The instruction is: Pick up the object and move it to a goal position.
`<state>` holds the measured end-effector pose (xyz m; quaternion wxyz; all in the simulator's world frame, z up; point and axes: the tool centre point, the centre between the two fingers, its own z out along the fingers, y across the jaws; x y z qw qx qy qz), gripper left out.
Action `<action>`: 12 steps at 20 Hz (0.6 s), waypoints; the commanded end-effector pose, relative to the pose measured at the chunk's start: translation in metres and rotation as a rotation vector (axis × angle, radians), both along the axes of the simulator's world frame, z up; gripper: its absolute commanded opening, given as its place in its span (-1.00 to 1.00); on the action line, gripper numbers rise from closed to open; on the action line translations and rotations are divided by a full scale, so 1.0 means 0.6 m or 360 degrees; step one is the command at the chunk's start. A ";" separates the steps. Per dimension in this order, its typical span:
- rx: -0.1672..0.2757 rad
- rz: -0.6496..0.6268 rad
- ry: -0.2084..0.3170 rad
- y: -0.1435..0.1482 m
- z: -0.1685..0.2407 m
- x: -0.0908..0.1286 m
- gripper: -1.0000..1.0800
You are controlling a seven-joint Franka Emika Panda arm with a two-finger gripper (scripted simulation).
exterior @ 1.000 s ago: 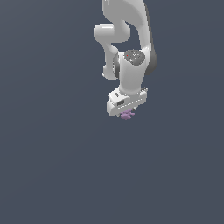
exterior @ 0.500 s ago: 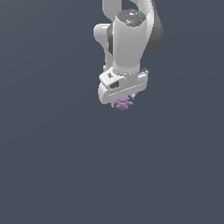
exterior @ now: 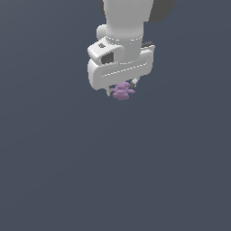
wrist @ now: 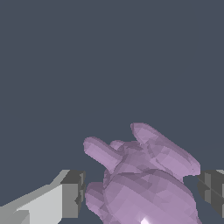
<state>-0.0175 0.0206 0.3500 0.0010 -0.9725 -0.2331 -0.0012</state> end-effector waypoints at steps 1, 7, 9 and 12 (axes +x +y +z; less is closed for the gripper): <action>0.0000 0.0001 0.0002 -0.010 0.038 0.008 -1.00; -0.0002 -0.0001 0.0002 -0.030 0.114 0.028 -1.00; -0.0002 -0.0001 0.0002 -0.036 0.136 0.034 -1.00; -0.0003 -0.0001 0.0003 -0.043 0.164 0.042 -1.00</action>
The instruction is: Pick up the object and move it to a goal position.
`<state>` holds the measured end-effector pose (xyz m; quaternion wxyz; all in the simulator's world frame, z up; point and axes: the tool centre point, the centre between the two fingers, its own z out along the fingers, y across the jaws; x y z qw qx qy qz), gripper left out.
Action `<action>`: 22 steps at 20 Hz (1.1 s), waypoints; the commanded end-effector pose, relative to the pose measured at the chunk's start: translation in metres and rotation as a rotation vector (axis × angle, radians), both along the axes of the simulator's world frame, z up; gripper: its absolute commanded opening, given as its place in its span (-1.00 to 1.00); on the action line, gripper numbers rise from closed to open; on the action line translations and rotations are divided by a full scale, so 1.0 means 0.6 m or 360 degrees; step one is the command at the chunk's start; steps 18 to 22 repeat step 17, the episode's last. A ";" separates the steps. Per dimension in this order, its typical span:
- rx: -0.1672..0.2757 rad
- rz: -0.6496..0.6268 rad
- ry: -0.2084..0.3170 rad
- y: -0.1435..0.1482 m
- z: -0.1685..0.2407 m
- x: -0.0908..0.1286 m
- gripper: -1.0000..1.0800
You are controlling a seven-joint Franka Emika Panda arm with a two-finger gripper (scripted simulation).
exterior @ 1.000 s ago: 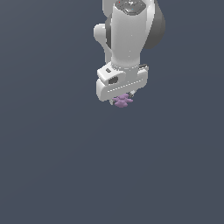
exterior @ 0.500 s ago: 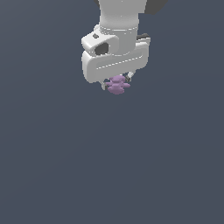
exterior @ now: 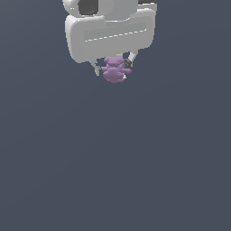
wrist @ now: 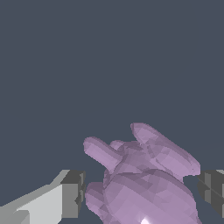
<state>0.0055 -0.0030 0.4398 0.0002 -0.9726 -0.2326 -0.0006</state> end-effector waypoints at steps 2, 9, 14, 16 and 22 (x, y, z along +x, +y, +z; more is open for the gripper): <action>0.0000 0.0000 0.0002 -0.008 0.029 0.008 -1.00; -0.0001 0.0000 0.0002 -0.016 0.063 0.019 -1.00; -0.0001 0.0000 0.0002 -0.019 0.074 0.023 -1.00; -0.0001 0.0000 0.0002 -0.019 0.075 0.023 -1.00; -0.0001 0.0000 0.0002 -0.019 0.075 0.023 -1.00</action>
